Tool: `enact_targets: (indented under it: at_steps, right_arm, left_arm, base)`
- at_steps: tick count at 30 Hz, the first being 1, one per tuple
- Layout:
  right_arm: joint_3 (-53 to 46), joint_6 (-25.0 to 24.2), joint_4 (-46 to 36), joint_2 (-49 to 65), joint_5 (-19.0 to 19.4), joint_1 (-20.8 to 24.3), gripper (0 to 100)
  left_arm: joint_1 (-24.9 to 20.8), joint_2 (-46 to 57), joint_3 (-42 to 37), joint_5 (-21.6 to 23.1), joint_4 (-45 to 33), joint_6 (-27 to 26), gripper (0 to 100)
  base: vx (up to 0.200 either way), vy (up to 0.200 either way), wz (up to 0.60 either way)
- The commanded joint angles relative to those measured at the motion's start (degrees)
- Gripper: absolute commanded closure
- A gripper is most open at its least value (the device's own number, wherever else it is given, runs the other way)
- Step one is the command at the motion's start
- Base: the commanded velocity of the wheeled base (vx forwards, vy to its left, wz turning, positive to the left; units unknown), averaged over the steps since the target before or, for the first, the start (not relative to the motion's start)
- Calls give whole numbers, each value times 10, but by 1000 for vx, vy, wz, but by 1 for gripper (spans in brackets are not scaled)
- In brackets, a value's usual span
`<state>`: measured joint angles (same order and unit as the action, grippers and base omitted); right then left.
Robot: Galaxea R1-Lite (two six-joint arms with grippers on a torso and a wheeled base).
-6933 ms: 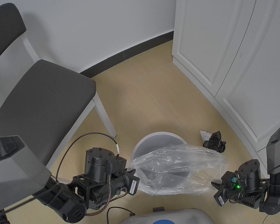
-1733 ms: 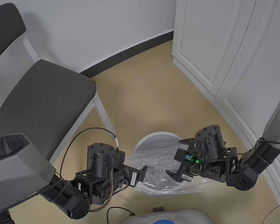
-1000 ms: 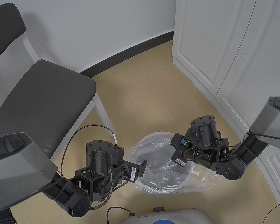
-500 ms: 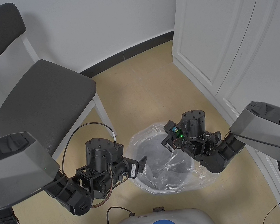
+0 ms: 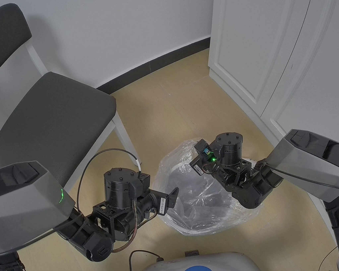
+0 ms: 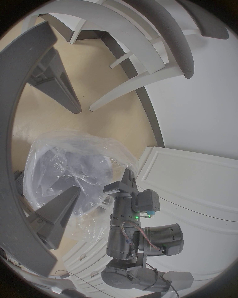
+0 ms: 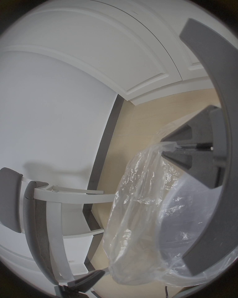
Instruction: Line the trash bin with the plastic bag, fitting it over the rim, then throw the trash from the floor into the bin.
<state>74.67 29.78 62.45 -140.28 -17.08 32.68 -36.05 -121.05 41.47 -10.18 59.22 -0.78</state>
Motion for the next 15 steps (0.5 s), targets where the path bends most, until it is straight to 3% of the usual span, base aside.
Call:
enact_targets:
  at_steps: [1,3,4,9,15]
  right_arm:
    - [21,-4,23,-24,1,0,100]
    - [15,-3,25,-22,1,-1,100]
    - [15,-3,25,-22,1,-1,0]
    - [-25,-2,22,3,2,4,0]
    - [-177,6,-10,123,4,24,0]
  left_arm:
    - [-3,1,-3,0,0,0,0]
    - [-3,3,-4,0,0,0,0]
    - [-3,3,-4,0,0,0,0]
    - [-7,6,-6,0,0,0,0]
    - [-31,7,-17,-3,0,-1,0]
  base:
    - [0,0,0]
    - [0,0,0]
    - [0,0,0]
    - [0,0,0]
    - [0,0,0]
